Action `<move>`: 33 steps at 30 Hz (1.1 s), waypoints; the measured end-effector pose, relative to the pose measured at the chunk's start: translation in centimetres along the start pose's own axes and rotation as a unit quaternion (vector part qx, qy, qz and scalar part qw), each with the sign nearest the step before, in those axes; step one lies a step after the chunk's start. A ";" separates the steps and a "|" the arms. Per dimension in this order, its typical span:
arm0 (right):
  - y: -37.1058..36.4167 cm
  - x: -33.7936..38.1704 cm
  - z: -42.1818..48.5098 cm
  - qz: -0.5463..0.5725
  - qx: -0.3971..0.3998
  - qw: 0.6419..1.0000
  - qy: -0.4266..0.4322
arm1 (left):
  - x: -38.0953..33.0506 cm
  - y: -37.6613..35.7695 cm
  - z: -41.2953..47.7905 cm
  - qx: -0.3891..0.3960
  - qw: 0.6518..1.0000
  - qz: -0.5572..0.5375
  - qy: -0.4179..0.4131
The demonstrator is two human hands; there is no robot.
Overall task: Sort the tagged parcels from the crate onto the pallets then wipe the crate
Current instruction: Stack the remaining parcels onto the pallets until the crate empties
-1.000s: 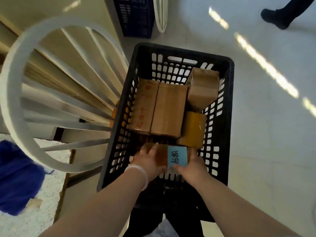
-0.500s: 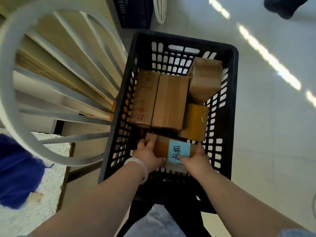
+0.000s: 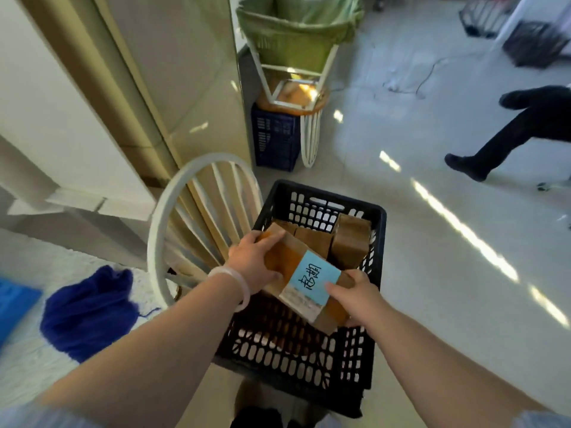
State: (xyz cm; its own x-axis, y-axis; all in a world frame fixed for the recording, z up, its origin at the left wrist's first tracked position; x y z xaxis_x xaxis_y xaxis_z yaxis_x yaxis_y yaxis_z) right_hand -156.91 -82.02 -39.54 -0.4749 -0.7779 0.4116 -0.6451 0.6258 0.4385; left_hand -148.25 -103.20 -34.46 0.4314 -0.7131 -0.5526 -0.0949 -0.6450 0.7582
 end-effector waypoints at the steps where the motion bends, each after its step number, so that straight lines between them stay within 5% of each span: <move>1: 0.7 0.9 -0.8 0.006 0.003 1.000 0.024 | -0.8 1.2 -0.2 -0.024 1.000 -0.012 -0.008; 9: 4.1 5.5 -6.3 0.107 0.003 0.983 0.146 | -6.4 6.6 -3.4 -0.228 0.959 -0.162 -0.053; 16: 3.2 6.9 -8.9 0.200 0.068 0.962 0.172 | -8.5 5.4 -4.7 -0.230 0.947 -0.207 -0.092; 22: 3.8 7.2 -10.5 0.023 -0.036 0.969 0.244 | -7.8 4.9 -6.4 -0.247 0.942 -0.217 -0.065; 33: -1.0 9.6 -15.1 -0.097 0.113 0.906 0.395 | -4.6 5.2 -12.1 -0.296 0.936 -0.190 -0.024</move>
State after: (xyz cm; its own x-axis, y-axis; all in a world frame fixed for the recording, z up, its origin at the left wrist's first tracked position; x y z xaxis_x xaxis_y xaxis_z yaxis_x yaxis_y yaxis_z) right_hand -151.79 -89.22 -23.95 0.1806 -0.5318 0.8274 -0.8195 0.3837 0.4256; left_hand -139.87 -99.99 -23.79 0.2920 -0.4841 -0.8249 0.5759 -0.5995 0.5557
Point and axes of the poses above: each hand's wrist, its own z-axis towards the middle knuckle, its own y-axis out of the back of the hand, x = y × z, the point moved 5 cm from there along z, towards the middle knuckle, and after that the axes turned 13 degrees about -y, right-handed, at the moved point
